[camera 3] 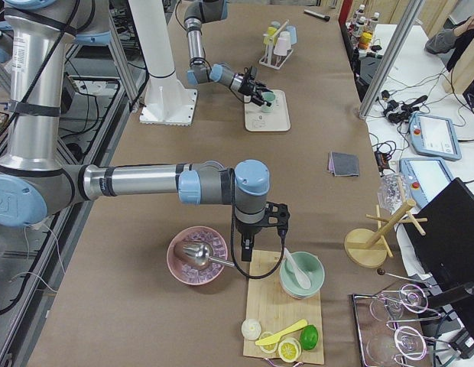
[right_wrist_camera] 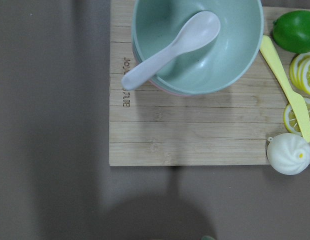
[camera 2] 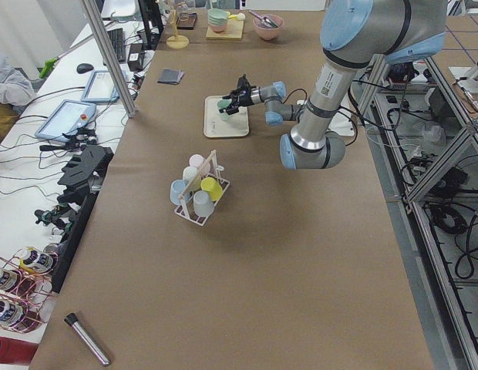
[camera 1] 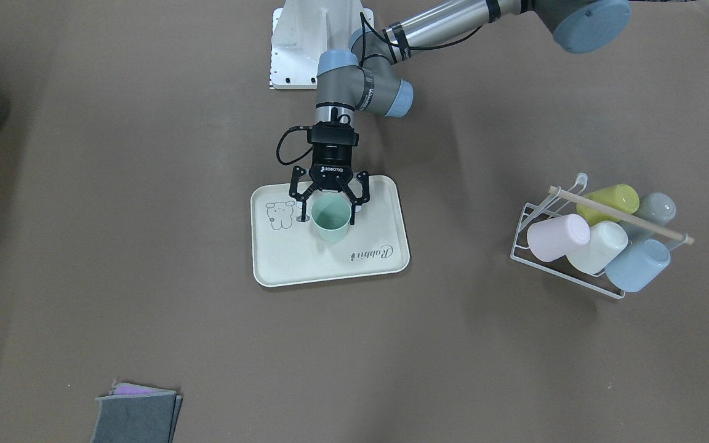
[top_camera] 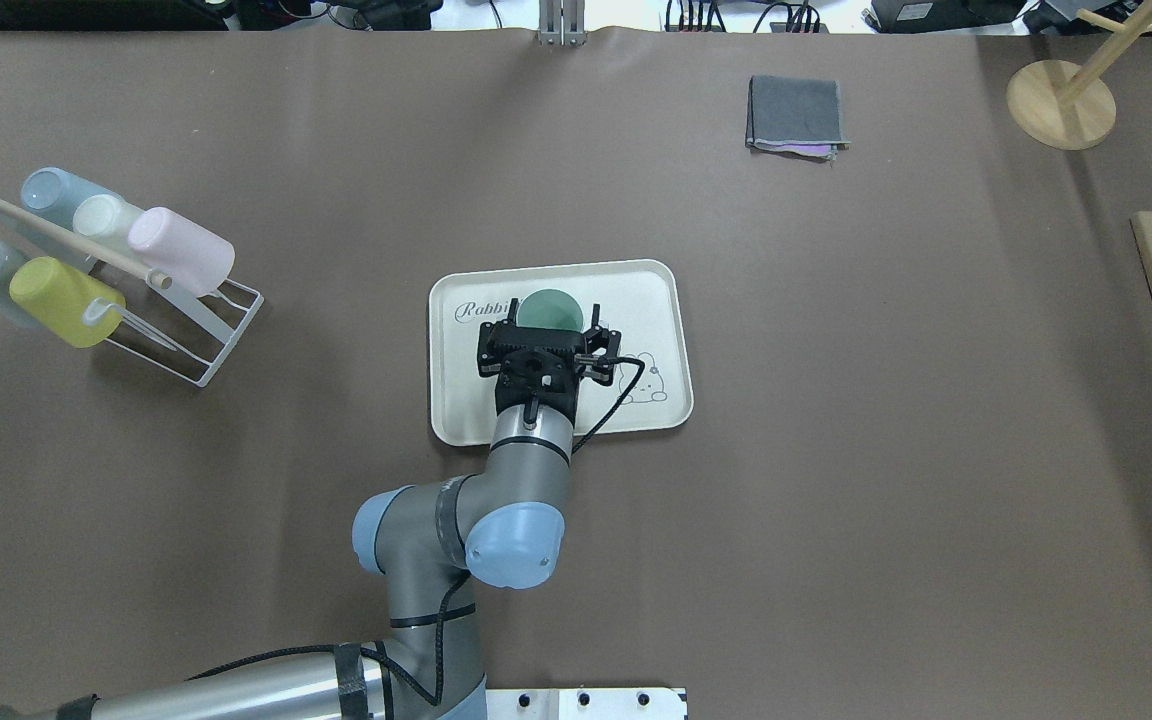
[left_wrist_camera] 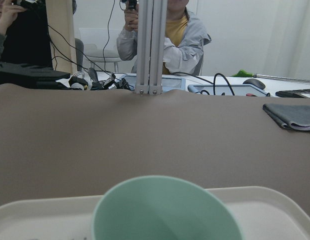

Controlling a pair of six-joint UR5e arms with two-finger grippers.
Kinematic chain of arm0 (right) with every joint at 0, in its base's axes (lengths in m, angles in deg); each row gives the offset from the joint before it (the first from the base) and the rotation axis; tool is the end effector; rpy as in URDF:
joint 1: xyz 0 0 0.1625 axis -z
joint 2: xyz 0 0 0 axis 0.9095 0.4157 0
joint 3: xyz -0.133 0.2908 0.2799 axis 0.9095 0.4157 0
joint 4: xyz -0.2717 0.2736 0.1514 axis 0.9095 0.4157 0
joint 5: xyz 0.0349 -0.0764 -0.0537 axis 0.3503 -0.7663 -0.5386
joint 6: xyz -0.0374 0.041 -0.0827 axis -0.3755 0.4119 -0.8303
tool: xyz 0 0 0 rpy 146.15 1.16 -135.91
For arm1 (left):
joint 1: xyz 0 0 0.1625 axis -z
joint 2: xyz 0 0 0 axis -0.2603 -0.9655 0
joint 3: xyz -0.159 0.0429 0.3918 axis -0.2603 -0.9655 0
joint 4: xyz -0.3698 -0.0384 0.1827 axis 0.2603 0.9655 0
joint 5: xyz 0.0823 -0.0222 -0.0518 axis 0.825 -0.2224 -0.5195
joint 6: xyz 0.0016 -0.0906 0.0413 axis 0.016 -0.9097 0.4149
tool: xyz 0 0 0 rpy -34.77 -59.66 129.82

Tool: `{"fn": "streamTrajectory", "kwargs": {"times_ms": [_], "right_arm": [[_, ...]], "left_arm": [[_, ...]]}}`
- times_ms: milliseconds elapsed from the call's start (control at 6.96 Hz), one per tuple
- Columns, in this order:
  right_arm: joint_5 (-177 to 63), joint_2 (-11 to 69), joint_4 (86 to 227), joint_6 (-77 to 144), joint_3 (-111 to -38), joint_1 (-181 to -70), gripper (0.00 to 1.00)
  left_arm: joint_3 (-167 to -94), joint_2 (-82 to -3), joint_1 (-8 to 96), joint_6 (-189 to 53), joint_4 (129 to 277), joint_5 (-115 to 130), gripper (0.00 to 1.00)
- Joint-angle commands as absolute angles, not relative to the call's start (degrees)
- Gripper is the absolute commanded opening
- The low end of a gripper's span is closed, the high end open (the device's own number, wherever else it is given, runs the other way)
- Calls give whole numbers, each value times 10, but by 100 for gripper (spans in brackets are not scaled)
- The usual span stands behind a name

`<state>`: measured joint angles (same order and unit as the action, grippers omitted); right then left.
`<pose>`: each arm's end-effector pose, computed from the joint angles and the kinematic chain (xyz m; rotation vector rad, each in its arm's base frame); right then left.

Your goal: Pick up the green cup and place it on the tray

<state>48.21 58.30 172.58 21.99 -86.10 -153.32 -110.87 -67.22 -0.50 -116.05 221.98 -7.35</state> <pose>0.0559 -0.4261 0.6202 0.0027 -0.6716 0.0328 0.6607 -0.3926 0.2194 1.1539 0.7775 -0.3969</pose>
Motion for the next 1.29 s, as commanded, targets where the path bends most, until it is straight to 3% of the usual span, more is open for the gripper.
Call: {"fn": "streamTrajectory", "kwargs": {"times_ms": [0, 287, 431, 718, 1149], "right_arm": [[482, 583, 1726, 220, -861, -1533, 100], [482, 582, 1726, 220, -861, -1533, 100], [482, 581, 1725, 219, -861, -1533, 100], [482, 581, 1726, 219, -862, -1533, 100], [482, 579, 1726, 223, -862, -1533, 100]], "left_arm": [[-1152, -648, 32, -1100, 2257, -126, 98], [-1300, -589, 40, -990, 2256, -208, 98], [-1336, -583, 82, -942, 2252, -287, 98], [-1403, -553, 155, -942, 2098, -406, 98], [-1443, -524, 342, -850, 1904, -706, 98]]}}
